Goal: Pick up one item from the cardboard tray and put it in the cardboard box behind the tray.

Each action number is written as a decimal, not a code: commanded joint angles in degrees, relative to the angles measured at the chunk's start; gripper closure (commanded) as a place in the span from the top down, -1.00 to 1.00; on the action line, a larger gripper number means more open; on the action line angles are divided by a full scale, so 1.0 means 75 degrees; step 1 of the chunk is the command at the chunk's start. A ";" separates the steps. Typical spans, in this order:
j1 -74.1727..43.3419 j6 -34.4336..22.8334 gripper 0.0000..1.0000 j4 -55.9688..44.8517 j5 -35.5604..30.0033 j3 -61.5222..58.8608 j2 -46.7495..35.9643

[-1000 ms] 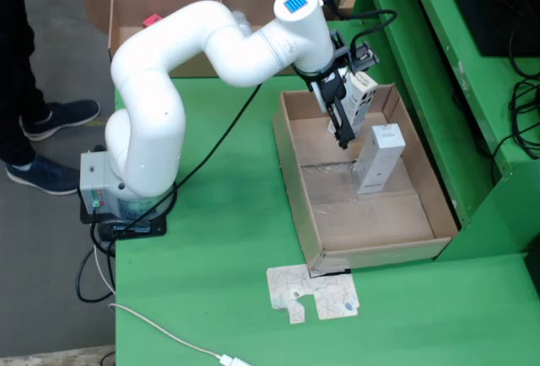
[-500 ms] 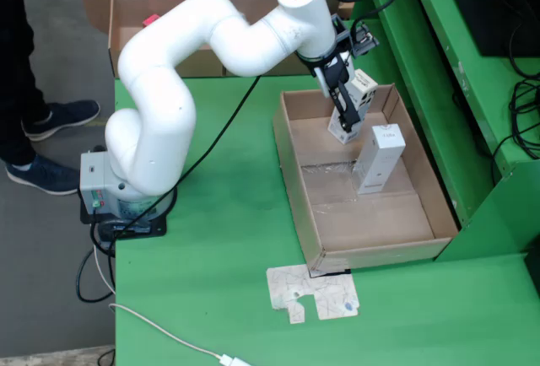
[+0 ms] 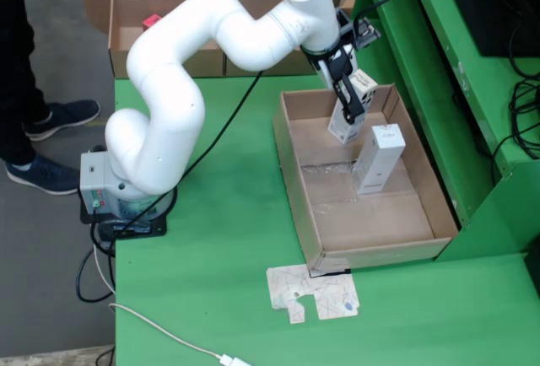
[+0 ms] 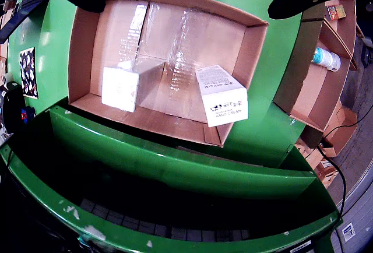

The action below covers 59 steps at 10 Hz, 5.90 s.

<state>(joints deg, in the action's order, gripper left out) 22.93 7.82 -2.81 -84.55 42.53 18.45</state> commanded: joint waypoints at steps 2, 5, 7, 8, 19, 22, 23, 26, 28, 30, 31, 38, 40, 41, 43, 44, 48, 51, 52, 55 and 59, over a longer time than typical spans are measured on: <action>0.0234 -0.0139 1.00 -0.0024 -0.0027 -0.0802 0.0300; 0.0345 -0.0306 1.00 0.0188 -0.0159 -0.0737 0.0395; 0.0394 -0.0373 1.00 0.0469 -0.0203 -0.0471 0.0356; 0.0427 -0.0438 1.00 0.0770 -0.0244 -0.0191 0.0304; 0.0370 -0.0812 1.00 0.1729 -0.0735 -0.0411 0.1165; 0.0345 -0.0885 1.00 0.1845 -0.0746 -0.0595 0.1377; 0.0317 -0.0929 1.00 0.1871 -0.0770 -0.0735 0.1506; 0.0221 -0.1140 1.00 0.2174 -0.0888 -0.0840 0.1876; 0.0086 -0.1305 1.00 0.2109 -0.1075 -0.1315 0.2258; 0.0026 -0.1385 1.00 0.2099 -0.1148 -0.1527 0.2440; -0.0064 -0.1521 1.00 0.2026 -0.1248 -0.1987 0.2812; -0.0249 -0.1691 1.00 0.2622 -0.1425 -0.1883 0.3117; -0.0248 -0.1696 1.00 0.2937 -0.1424 -0.1484 0.2964; -0.0244 -0.1694 1.00 0.3062 -0.1425 -0.1299 0.2891; -0.0235 -0.1686 1.00 0.3013 -0.1433 -0.1328 0.2910; -0.0235 -0.1686 1.00 0.3013 -0.1433 -0.1328 0.2910; -0.0187 -0.1667 1.00 0.1813 -0.1379 -0.3326 0.3859; -0.0176 -0.1649 1.00 0.0928 -0.1346 -0.5671 0.5112; -0.0204 -0.1634 1.00 0.1563 -0.1231 -0.5671 0.5339; -0.0213 -0.1609 1.00 0.2459 -0.0929 -0.5671 0.5658; -0.0205 -0.1601 1.00 0.2862 -0.0664 -0.5671 0.5803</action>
<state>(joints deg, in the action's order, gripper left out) 21.35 -4.39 15.64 -89.91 2.10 63.36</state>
